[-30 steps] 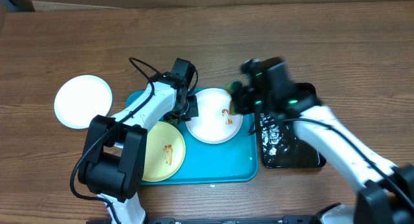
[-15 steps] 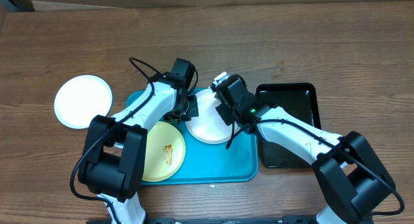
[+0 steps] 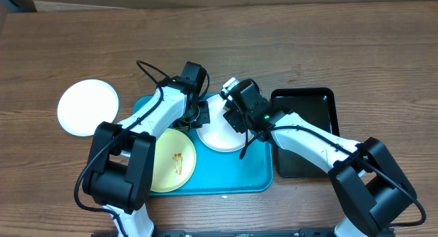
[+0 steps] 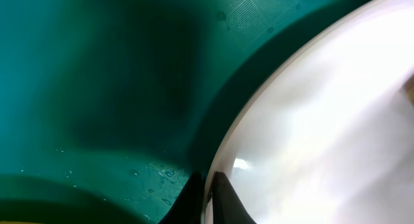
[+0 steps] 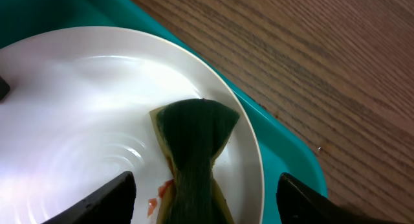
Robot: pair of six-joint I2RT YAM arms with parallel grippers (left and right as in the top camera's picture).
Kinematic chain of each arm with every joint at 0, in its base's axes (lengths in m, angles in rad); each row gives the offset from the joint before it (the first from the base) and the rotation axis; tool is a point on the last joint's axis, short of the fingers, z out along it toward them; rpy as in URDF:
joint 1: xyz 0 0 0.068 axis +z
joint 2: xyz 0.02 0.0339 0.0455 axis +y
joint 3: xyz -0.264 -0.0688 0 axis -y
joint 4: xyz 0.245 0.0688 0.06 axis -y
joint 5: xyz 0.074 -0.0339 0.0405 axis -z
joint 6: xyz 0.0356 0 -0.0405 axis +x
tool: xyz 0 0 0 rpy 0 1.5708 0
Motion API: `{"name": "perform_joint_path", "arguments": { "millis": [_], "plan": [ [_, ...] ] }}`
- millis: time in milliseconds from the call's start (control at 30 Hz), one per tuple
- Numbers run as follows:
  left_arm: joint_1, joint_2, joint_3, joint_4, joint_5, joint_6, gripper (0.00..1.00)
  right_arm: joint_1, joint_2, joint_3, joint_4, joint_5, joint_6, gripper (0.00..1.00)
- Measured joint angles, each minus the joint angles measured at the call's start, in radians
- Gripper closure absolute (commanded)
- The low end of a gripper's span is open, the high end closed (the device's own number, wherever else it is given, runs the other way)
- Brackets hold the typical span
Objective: Clean dirty plates on tray and stack at the side
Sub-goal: 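Carry the wet sponge with right gripper onto the held white plate, then scrub the white plate surface with the sponge in right gripper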
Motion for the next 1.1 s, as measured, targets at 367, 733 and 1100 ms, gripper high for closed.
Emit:
{"name": "perform_joint_path", "arguments": {
  "millis": [367,733,1100],
  "plan": [
    [0.000,0.000,0.000,0.000,0.000,0.000,0.95,-0.037,0.000,0.000,-0.040,-0.094,0.064,0.66],
    [0.000,0.000,0.000,0.000,0.000,0.000,0.95,-0.037,0.012,0.000,-0.035,-0.153,0.072,0.71],
    [0.000,0.000,0.000,0.000,0.000,0.000,0.96,-0.037,0.073,0.004,-0.028,-0.115,0.093,0.96]
  ]
}}
